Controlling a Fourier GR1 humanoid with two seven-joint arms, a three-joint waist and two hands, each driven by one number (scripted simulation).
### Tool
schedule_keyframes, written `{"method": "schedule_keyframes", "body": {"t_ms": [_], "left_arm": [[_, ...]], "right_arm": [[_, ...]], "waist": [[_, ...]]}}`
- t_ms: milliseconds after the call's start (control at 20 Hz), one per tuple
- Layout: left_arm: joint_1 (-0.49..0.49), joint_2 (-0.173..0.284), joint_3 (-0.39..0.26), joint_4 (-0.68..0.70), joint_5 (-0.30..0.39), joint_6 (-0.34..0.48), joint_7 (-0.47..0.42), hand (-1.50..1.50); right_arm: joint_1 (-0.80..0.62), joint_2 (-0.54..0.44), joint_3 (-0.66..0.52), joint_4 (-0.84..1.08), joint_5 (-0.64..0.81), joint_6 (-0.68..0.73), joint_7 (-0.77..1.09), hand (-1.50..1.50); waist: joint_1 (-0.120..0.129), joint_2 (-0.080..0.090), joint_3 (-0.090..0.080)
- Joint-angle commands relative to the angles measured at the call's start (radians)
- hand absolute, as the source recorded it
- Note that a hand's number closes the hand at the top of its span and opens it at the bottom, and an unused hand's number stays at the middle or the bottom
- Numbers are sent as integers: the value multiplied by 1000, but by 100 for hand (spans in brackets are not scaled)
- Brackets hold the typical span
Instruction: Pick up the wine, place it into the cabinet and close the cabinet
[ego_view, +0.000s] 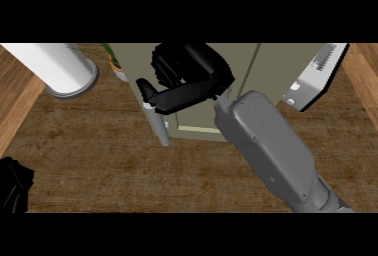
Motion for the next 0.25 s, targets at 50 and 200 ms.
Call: {"method": "schedule_keyframes", "body": {"t_ms": [50,200], "left_arm": [[-29,-16,-12,2,-8,10,2,150],[-14,10,13,-2,9,-17,2,150]], "right_arm": [[-38,-65,-110,173,21,-48,-21,150],[-6,-98,-99,175,25,6,-33,150]], "waist": [[-11,45,14],[-13,42,14]]}}
